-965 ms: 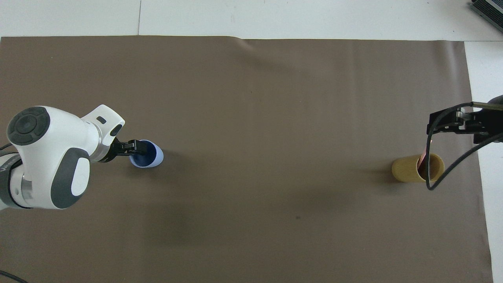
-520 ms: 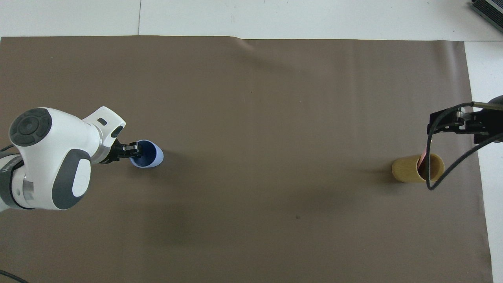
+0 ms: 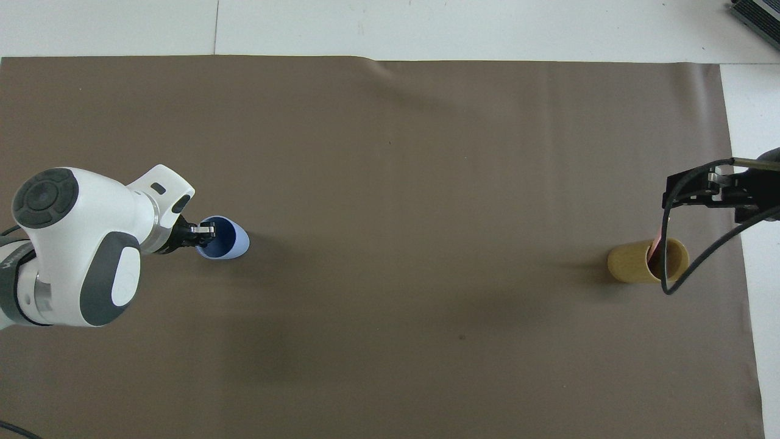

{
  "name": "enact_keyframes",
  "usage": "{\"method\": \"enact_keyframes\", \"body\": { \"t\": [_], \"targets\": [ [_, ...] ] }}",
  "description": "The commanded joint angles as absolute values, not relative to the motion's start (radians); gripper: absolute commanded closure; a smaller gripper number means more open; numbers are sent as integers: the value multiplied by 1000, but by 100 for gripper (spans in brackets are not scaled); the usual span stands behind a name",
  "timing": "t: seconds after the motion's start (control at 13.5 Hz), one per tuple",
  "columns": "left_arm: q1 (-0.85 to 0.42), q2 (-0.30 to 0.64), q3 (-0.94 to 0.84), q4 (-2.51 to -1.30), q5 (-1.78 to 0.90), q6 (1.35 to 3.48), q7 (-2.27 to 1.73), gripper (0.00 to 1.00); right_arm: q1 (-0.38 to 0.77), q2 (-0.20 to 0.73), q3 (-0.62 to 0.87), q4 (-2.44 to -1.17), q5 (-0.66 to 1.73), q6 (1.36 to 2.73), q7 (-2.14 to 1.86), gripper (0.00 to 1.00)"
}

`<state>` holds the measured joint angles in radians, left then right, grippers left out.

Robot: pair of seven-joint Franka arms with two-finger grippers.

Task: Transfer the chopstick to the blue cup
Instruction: 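Close the left gripper on the blue cup rim, then carry the blue cup with the left gripper toward the table center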

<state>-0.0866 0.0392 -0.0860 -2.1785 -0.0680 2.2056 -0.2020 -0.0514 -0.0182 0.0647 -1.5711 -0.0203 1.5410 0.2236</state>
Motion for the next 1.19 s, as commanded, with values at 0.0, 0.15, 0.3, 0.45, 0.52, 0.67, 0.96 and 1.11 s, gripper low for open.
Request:
{"method": "enact_keyframes", "body": {
  "t": [0.0,0.15,0.3,0.45,0.52,0.67,0.96,1.11],
  "targets": [
    [-97,34,-75,-2188,-67,2220,-204,100,-61,-20,67,-1578,2,1564,135,0],
    [-109,43,-75,-2155,-67,2214,-219,100,-61,-26,67,-1600,2,1617,115,0],
    [-124,46,-81,-2077,-67,2150,-285,100,-60,-28,67,-1603,2,1623,115,0],
    [-175,48,-86,-1990,-69,2065,-360,100,-60,-28,67,-1603,2,1623,114,0],
    [-217,52,-86,-1964,-69,2068,-435,100,-60,-28,67,-1603,2,1623,114,0],
    [-314,87,-84,-1892,-69,2068,-564,100,-60,-28,67,-1603,2,1621,114,0],
    [-451,245,-86,-1680,-71,2062,-744,100,-61,-28,67,-1603,2,1621,114,0],
    [-509,303,-86,-1640,-84,2077,-807,100,-61,-28,67,-1603,2,1621,115,0]
  ]
}}
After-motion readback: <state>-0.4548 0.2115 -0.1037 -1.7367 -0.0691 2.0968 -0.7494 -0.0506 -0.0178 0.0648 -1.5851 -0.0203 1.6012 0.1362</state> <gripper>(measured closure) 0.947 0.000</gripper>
